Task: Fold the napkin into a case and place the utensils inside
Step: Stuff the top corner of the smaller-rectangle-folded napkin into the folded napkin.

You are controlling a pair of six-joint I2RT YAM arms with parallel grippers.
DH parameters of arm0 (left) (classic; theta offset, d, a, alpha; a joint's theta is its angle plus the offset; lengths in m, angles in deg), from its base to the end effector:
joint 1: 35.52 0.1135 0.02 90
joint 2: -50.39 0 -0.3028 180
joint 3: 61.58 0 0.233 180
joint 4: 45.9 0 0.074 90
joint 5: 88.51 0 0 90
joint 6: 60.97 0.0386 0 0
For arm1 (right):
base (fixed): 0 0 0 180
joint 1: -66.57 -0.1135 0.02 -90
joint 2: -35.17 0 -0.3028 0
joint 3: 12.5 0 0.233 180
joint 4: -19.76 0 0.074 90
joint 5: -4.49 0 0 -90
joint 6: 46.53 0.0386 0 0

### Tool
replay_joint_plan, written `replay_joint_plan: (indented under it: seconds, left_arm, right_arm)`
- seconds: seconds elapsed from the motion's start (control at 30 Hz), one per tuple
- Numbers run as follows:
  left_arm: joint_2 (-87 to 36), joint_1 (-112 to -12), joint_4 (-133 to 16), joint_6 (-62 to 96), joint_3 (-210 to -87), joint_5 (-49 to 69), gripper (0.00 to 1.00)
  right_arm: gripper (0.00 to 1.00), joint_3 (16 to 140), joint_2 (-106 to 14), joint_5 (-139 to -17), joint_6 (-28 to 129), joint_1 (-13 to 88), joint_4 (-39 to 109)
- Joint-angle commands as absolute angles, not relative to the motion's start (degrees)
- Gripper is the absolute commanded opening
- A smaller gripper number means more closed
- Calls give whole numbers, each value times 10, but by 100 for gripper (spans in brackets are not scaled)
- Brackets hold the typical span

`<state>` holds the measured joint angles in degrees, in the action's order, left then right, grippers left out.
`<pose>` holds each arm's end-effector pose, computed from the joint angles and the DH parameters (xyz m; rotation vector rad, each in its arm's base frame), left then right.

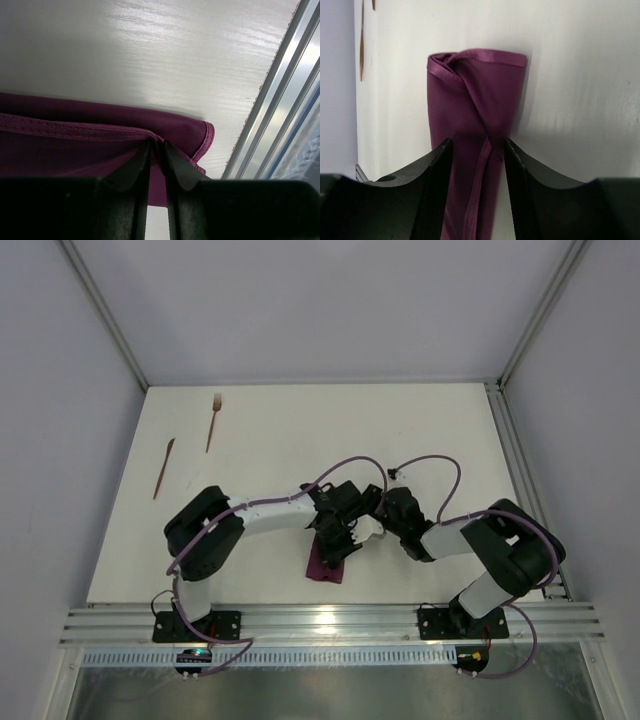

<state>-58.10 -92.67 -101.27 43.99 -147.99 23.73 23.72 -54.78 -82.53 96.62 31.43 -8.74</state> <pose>0.1807 -0.3068 0.2060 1.8211 2.3912 -0.6700 0.2110 0.1509 0.1805 0.3039 2.1459 0.9977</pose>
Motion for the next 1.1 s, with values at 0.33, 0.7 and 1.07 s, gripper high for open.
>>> replay_joint_plan:
  seconds: [0.33, 0.7, 1.07]
  left_arm:
    - [-522, -920, -964, 426, -1469, 243, 18]
    - [-504, -920, -939, 408, -1489, 235, 18]
    - [-569, -919, -933, 413, -1495, 235, 18]
  right_arm:
    - [54, 232, -558, -738, 934, 318, -65]
    - [54, 207, -575, -752, 963, 316, -88]
    - [53, 198, -581, -767, 961, 315, -90]
